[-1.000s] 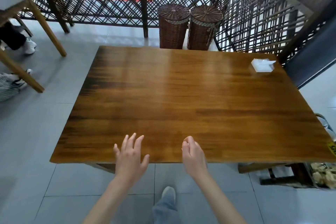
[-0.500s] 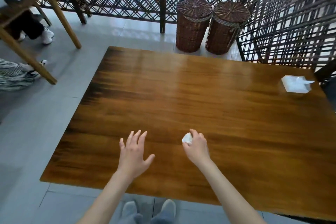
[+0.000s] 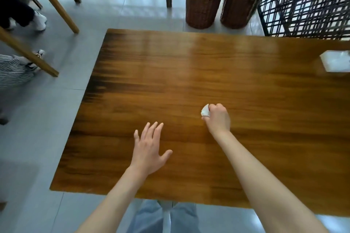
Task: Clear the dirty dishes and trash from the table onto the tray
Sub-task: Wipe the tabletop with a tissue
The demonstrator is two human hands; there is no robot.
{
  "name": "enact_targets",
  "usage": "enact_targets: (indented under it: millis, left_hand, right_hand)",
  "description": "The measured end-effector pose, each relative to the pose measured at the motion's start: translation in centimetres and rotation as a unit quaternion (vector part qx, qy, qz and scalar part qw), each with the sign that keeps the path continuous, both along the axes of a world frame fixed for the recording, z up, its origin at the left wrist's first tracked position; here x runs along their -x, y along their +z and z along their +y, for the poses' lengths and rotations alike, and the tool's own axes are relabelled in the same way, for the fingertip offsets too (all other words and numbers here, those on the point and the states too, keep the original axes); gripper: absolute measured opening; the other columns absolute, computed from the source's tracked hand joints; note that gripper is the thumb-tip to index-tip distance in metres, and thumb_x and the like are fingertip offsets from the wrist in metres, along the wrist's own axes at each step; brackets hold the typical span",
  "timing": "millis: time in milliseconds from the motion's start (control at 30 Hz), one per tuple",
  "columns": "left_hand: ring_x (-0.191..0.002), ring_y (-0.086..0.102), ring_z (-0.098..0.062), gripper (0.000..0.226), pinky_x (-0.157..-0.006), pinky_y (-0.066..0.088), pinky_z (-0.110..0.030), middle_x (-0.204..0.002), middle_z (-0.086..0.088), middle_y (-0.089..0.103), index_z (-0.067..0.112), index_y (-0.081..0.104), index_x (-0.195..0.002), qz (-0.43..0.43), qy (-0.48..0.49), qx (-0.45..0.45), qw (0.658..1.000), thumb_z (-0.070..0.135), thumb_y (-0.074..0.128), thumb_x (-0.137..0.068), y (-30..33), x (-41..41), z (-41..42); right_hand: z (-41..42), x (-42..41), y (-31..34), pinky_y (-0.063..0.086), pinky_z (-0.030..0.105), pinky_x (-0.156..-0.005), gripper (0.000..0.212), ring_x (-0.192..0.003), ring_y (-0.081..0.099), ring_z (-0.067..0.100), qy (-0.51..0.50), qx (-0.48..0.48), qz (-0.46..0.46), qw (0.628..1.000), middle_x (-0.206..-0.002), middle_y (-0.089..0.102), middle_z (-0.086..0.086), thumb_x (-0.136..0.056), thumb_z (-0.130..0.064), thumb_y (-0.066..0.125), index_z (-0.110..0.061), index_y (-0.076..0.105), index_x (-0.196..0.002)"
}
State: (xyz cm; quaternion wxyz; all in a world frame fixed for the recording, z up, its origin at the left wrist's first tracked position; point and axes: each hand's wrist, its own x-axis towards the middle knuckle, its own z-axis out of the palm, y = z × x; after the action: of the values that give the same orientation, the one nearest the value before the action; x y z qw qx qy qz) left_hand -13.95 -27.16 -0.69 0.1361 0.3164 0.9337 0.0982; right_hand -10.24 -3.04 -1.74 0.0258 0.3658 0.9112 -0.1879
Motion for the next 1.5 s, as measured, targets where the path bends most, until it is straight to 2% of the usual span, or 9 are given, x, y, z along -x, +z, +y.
enact_targets:
  millis: [167,333,467,600,767,900,1100,1333,1500]
  left_hand:
    - [-0.145,0.009,-0.019,0.084,-0.114,0.005,-0.052,-0.155,0.003,0.022,0.026,0.017,-0.148,0.002,-0.004,-0.001,1.0,0.06,0.055,-0.081,-0.9,0.0,-0.4]
    - [-0.145,0.008,-0.019,0.086,-0.114,0.005,-0.052,-0.155,0.002,0.021,0.025,0.015,-0.149,-0.009,-0.004,0.008,1.0,0.061,0.054,-0.081,-1.8,-0.7,-1.5]
    - [-0.145,0.006,-0.019,0.09,-0.114,0.004,-0.051,-0.156,0.002,0.018,0.025,0.012,-0.149,-0.015,0.001,0.024,1.0,0.064,0.053,-0.08,-2.5,-0.8,-2.3]
    - [-0.146,0.001,-0.018,0.097,-0.114,0.002,-0.05,-0.158,0.002,0.011,0.024,0.007,-0.15,-0.036,-0.002,0.038,0.999,0.069,0.052,-0.077,-3.6,-1.3,-2.8]
    - [-0.146,-0.008,-0.018,0.108,-0.114,-0.001,-0.046,-0.159,0.001,-0.003,0.022,-0.003,-0.15,-0.049,-0.011,0.051,0.997,0.076,0.048,-0.073,-5.1,-1.7,-2.7]
    - [-0.143,-0.019,-0.017,0.114,-0.114,-0.003,-0.042,-0.158,0.001,-0.015,0.019,-0.014,-0.149,-0.051,-0.019,0.071,0.996,0.082,0.041,-0.071,-6.2,-1.9,-2.9]
    - [-0.138,-0.027,-0.014,0.115,-0.112,-0.006,-0.038,-0.157,0.003,-0.019,0.022,-0.018,-0.147,-0.052,-0.017,0.073,0.996,0.085,0.037,-0.069,-6.9,-1.9,-3.1]
    - [-0.137,-0.027,-0.011,0.115,-0.112,-0.005,-0.038,-0.157,0.005,-0.019,0.022,-0.016,-0.148,-0.061,-0.009,0.064,0.996,0.083,0.043,-0.07,-6.9,-2.0,-3.0]
    - [-0.143,-0.018,-0.016,0.1,-0.113,-0.004,-0.038,-0.152,0.007,-0.023,0.024,-0.013,-0.148,-0.065,-0.016,0.047,0.997,0.068,0.046,-0.081,-7.0,-1.9,-3.0]
  right_hand:
    - [-0.1,1.1,-1.4,0.041,0.03,-0.071,0.024,-0.104,0.051,0.027,0.028,-0.019,-0.006,0.999,-0.112,0.052,0.011,-0.09,-0.01,0.056,-0.005,0.06,-0.113]
    - [-1.6,0.7,-2.7,0.046,0.035,-0.085,0.042,-0.115,0.045,0.027,0.071,-0.001,-0.031,0.997,-0.125,0.049,0.011,-0.089,-0.013,0.049,-0.003,0.048,-0.13]
    - [-2.2,0.8,-3.0,0.041,0.037,-0.09,0.04,-0.113,0.044,0.029,0.089,-0.049,-0.037,0.994,-0.123,0.053,0.012,-0.093,-0.019,0.042,-0.003,0.051,-0.128]
    - [-2.1,0.3,-3.0,0.041,0.035,-0.092,0.043,-0.116,0.045,0.029,0.115,-0.067,-0.036,0.99,-0.127,0.055,0.011,-0.092,-0.004,0.045,-0.005,0.046,-0.135]
    - [-1.4,0.4,-2.8,0.047,0.034,-0.081,0.028,-0.102,0.051,0.026,0.11,-0.076,-0.005,0.991,-0.107,0.067,0.009,-0.092,-0.001,0.05,-0.007,0.063,-0.116]
    - [-2.1,0.5,-3.2,0.044,0.031,-0.08,0.026,-0.102,0.046,0.026,0.082,-0.079,0.01,0.993,-0.108,0.059,0.012,-0.091,0.001,0.053,-0.004,0.066,-0.112]
    - [-3.4,1.1,-3.7,0.051,0.032,-0.076,0.022,-0.1,0.048,0.023,0.057,-0.035,0.022,0.997,-0.105,0.054,0.009,-0.088,0.004,0.052,-0.003,0.068,-0.103]
    - [-11.0,-1.2,-4.5,0.051,0.034,-0.077,0.029,-0.097,0.05,0.022,0.143,0.028,0.056,0.988,-0.104,0.055,0.007,-0.084,0.008,0.051,-0.005,0.069,-0.102]
    - [-16.1,-4.1,-4.3,0.051,0.024,-0.08,0.019,-0.097,0.054,0.016,0.223,0.119,0.089,0.963,-0.103,0.062,0.005,-0.087,-0.004,0.059,-0.01,0.072,-0.098]
